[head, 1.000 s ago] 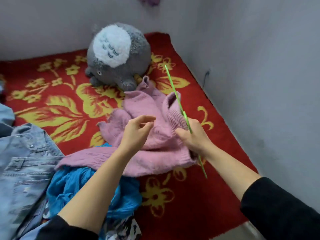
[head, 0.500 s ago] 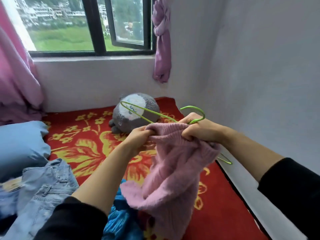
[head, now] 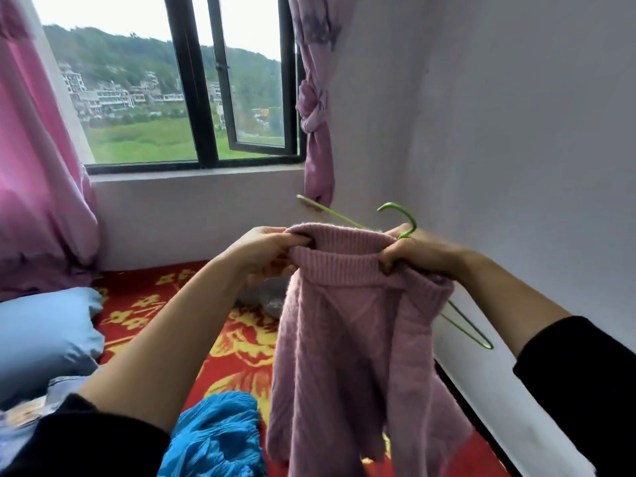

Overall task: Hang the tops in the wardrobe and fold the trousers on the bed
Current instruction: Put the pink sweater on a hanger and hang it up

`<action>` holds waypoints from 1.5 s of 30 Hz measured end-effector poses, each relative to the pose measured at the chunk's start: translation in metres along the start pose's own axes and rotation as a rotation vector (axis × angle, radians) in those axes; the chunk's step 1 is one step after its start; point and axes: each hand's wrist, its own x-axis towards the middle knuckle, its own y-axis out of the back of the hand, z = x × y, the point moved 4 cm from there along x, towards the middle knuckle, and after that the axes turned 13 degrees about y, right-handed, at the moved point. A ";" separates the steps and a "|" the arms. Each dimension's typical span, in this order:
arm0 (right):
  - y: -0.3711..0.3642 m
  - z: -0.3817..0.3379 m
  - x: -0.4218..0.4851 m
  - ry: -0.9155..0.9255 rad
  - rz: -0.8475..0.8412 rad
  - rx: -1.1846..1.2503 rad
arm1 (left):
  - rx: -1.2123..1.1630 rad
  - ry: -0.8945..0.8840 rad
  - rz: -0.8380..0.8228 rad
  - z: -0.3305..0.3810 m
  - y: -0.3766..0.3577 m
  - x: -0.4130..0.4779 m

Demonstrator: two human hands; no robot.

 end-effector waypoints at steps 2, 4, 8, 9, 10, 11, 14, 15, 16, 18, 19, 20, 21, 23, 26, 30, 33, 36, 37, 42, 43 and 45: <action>-0.008 0.010 -0.007 -0.017 -0.031 0.091 | 0.050 -0.007 0.066 -0.012 -0.008 0.005; -0.007 0.014 -0.011 0.007 0.077 0.109 | 0.124 -0.006 0.106 -0.025 -0.016 0.012; 0.015 0.000 -0.014 0.061 0.387 0.293 | 0.188 0.030 0.150 -0.048 -0.030 0.024; 0.022 -0.008 -0.016 0.079 0.434 0.386 | 0.184 0.033 0.178 -0.051 -0.032 0.026; 0.028 -0.017 -0.019 0.110 0.470 0.474 | 0.178 0.031 0.206 -0.053 -0.033 0.028; 0.033 -0.027 -0.022 0.150 0.504 0.548 | 0.175 0.027 0.229 -0.055 -0.033 0.029; 0.042 -0.048 -0.030 0.269 0.604 0.674 | 0.181 0.021 0.247 -0.057 -0.036 0.032; 0.041 -0.051 -0.031 0.297 0.635 0.702 | 0.181 0.019 0.241 -0.056 -0.037 0.033; 0.038 -0.049 -0.030 0.316 0.660 0.723 | 0.180 0.015 0.234 -0.055 -0.037 0.033; 0.027 -0.039 -0.027 0.320 0.686 0.770 | 0.185 0.005 0.227 -0.053 -0.038 0.034; 0.019 -0.030 -0.025 0.305 0.685 0.813 | 0.184 0.002 0.229 -0.052 -0.038 0.034; 0.010 -0.020 -0.023 0.287 0.675 0.858 | 0.177 -0.001 0.234 -0.051 -0.037 0.034; 0.000 -0.010 -0.022 0.271 0.657 0.888 | 0.167 -0.001 0.245 -0.051 -0.035 0.034; -0.021 0.014 -0.021 0.232 0.612 0.844 | 0.135 0.007 0.278 -0.049 -0.030 0.033; -0.045 0.044 -0.022 0.159 0.534 0.630 | 0.038 0.018 0.316 -0.046 -0.017 0.032; -0.045 0.059 -0.020 0.106 0.475 0.460 | -0.034 0.011 0.380 -0.041 0.005 0.028; -0.039 0.059 -0.017 0.108 0.412 0.299 | -0.082 -0.010 0.425 -0.039 0.023 0.026; -0.032 0.057 -0.013 0.108 0.375 0.141 | -0.123 -0.013 0.463 -0.036 0.037 0.024; -0.029 0.056 -0.011 0.107 0.362 0.096 | -0.140 -0.014 0.477 -0.035 0.041 0.023; -0.014 0.048 -0.006 0.102 0.290 -0.061 | -0.152 -0.043 0.573 -0.029 0.056 0.016; -0.011 0.046 -0.005 0.102 0.281 -0.078 | -0.144 -0.049 0.587 -0.028 0.057 0.015; -0.008 0.044 -0.002 0.101 0.263 -0.107 | -0.136 -0.051 0.609 -0.028 0.061 0.013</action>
